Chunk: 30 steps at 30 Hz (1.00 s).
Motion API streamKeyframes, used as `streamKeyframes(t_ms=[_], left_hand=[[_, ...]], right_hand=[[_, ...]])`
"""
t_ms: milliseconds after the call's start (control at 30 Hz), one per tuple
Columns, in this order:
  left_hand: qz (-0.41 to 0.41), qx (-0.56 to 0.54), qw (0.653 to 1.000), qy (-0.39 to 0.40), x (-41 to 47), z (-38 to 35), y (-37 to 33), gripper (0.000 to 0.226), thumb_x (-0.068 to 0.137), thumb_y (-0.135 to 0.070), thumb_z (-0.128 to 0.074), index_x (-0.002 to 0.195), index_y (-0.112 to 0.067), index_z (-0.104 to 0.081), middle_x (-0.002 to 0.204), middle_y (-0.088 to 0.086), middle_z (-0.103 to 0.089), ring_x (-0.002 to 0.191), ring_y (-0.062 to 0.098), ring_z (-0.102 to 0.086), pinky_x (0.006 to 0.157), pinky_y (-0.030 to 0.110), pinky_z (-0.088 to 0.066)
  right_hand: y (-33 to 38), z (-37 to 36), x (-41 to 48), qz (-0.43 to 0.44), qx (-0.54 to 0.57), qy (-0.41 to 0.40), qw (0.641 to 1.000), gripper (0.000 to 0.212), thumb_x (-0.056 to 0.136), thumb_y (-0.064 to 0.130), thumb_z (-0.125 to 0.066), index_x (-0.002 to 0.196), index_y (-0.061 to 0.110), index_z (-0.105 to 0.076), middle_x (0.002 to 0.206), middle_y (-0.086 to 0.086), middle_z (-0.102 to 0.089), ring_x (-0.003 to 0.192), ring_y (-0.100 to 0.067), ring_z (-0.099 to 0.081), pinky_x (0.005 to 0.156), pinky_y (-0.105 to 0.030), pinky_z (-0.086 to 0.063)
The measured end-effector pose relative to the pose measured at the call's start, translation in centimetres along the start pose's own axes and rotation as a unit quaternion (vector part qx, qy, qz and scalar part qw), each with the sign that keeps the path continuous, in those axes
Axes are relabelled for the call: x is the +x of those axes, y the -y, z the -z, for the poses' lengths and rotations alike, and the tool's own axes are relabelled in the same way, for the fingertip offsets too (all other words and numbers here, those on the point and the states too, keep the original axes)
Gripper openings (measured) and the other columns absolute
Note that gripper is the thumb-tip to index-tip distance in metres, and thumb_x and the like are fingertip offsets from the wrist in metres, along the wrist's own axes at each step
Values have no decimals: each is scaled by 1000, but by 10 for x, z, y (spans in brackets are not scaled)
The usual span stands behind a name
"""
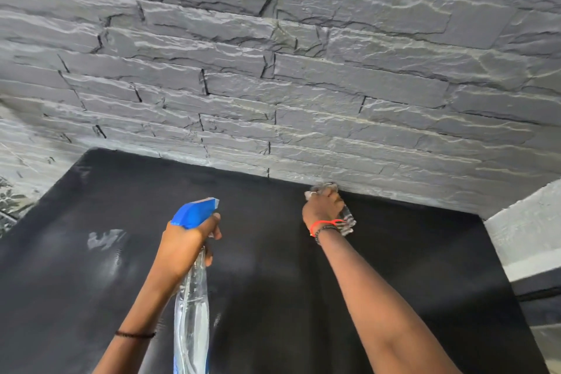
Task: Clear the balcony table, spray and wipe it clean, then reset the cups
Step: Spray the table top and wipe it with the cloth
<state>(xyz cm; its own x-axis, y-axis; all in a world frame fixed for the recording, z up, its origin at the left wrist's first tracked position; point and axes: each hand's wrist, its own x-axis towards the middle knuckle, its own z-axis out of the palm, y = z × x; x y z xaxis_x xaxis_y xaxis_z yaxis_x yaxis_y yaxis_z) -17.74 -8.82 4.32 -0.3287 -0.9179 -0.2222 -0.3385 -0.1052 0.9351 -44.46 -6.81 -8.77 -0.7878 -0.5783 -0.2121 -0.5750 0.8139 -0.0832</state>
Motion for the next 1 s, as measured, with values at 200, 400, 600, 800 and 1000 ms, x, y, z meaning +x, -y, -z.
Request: streamKeyframes(t_ms=[200,400,600,800,1000], left_hand=[[-1,-7,1000,-12,4,21,8,17,90,-12,-58,79,0,-55,71,11,-60,34,21,-44,51,29,-38],[-5,-22,1000,9,7,21,9,21,89,-14,-59,69,-9,-55,70,6,-60,35,22,-44,49,28,-38],[-2,-40,999,36,-8,10,13,22,88,-19,-62,68,-14,-55,69,7,-60,35,21,-45,48,27,-38],[-3,-15,998,63,-32,3,19,24,90,-18,-59,68,-13,-55,71,7,-62,34,20,-45,50,29,-38],[-15,-34,997,63,-45,-6,15,13,91,-16,-58,79,-14,-55,70,4,-62,32,19,-44,43,25,-37]], right_hand=[[57,-29,-62,238,-45,-18,970,48,89,17,-43,135,32,-45,153,-8,-22,125,-33,-34,98,-46,-32],[-25,-38,-117,261,-92,-46,960,57,74,19,-52,124,48,-51,130,0,-54,97,-28,-57,77,-44,-46],[-155,-22,-113,68,-90,-45,993,80,73,13,-56,139,51,-29,138,-1,-49,101,-32,-55,83,-48,-49],[-121,-18,-95,38,-41,-48,997,64,86,14,-42,143,40,-31,156,7,-18,129,-31,-31,108,-54,-25],[-51,-46,-174,200,-12,-8,980,62,80,14,-36,133,43,-47,152,1,-32,127,-36,-39,102,-56,-33]])
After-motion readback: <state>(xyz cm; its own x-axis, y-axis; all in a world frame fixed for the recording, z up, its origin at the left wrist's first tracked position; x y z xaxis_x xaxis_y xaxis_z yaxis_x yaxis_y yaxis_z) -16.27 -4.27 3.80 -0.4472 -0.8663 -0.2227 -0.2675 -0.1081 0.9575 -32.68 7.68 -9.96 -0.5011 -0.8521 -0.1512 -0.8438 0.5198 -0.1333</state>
